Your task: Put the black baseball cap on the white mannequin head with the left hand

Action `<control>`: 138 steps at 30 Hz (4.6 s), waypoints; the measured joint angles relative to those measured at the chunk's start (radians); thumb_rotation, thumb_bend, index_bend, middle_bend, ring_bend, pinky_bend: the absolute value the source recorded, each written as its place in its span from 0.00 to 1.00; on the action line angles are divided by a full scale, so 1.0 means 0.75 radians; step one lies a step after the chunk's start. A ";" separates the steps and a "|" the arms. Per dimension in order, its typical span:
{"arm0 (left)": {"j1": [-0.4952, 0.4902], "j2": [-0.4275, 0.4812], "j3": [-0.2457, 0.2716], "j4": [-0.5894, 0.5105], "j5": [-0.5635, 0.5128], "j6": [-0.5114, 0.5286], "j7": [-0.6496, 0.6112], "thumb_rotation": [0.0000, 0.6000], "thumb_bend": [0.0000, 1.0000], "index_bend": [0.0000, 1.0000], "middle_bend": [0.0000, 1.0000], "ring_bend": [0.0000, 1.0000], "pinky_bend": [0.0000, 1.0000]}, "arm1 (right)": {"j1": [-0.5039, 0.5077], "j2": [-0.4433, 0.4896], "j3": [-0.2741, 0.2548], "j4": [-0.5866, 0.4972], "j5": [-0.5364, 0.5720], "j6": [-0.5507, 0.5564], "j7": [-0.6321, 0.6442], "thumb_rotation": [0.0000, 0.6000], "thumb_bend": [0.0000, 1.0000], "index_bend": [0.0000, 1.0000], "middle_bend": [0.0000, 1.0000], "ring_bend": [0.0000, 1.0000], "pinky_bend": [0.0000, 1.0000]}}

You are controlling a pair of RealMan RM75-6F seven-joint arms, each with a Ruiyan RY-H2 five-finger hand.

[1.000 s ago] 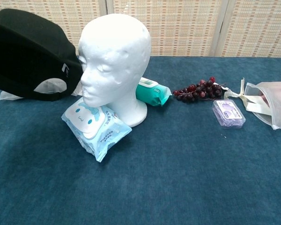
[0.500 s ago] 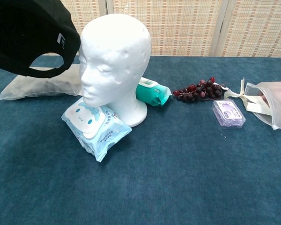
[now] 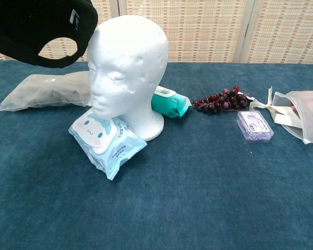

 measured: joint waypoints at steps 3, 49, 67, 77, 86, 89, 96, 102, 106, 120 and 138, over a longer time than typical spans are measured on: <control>-0.005 0.011 -0.011 -0.024 -0.001 -0.007 0.010 1.00 0.37 0.77 0.45 0.31 0.44 | 0.000 -0.001 0.000 0.001 -0.001 0.000 -0.001 1.00 0.00 0.10 0.22 0.13 0.42; -0.282 -0.032 -0.195 -0.102 -0.166 -0.285 0.015 1.00 0.38 0.79 0.45 0.31 0.44 | -0.004 0.013 0.003 0.004 0.002 0.002 0.038 1.00 0.00 0.10 0.22 0.13 0.42; -0.424 -0.174 -0.193 -0.103 -0.182 -0.394 0.081 1.00 0.38 0.80 0.45 0.31 0.44 | -0.013 0.027 0.004 0.015 -0.005 0.021 0.093 1.00 0.00 0.10 0.22 0.13 0.42; -0.487 -0.262 -0.173 -0.016 -0.196 -0.435 0.064 1.00 0.38 0.81 0.45 0.31 0.44 | -0.016 0.033 0.005 0.020 -0.006 0.025 0.117 1.00 0.00 0.10 0.22 0.13 0.42; -0.514 -0.326 -0.137 0.069 -0.205 -0.428 0.027 1.00 0.38 0.81 0.45 0.31 0.44 | -0.017 0.037 0.008 0.026 -0.001 0.026 0.134 1.00 0.00 0.10 0.22 0.13 0.42; -0.511 -0.338 -0.114 0.076 -0.190 -0.411 0.024 1.00 0.38 0.81 0.45 0.31 0.44 | -0.016 0.037 0.008 0.025 0.000 0.022 0.127 1.00 0.00 0.10 0.22 0.13 0.42; -0.484 -0.358 -0.060 0.076 -0.160 -0.368 0.028 1.00 0.38 0.81 0.45 0.31 0.44 | -0.014 0.033 0.008 0.019 0.001 0.017 0.107 1.00 0.00 0.10 0.22 0.13 0.42; -0.469 -0.370 -0.045 0.070 -0.195 -0.379 -0.002 1.00 0.38 0.81 0.45 0.31 0.44 | -0.013 0.032 0.009 0.017 0.003 0.015 0.101 1.00 0.00 0.10 0.22 0.13 0.42; -0.465 -0.378 -0.042 0.081 -0.221 -0.399 -0.023 1.00 0.38 0.81 0.45 0.31 0.44 | -0.014 0.033 0.010 0.018 0.003 0.017 0.107 1.00 0.00 0.10 0.22 0.13 0.42; -0.439 -0.422 -0.007 0.144 -0.236 -0.384 -0.056 1.00 0.38 0.81 0.45 0.31 0.44 | -0.012 0.034 0.011 0.017 0.007 0.011 0.106 1.00 0.00 0.10 0.22 0.13 0.42; -0.348 -0.497 0.034 0.273 -0.269 -0.269 -0.159 1.00 0.38 0.81 0.45 0.31 0.44 | -0.009 0.032 0.012 0.013 0.012 0.004 0.090 1.00 0.00 0.10 0.22 0.13 0.42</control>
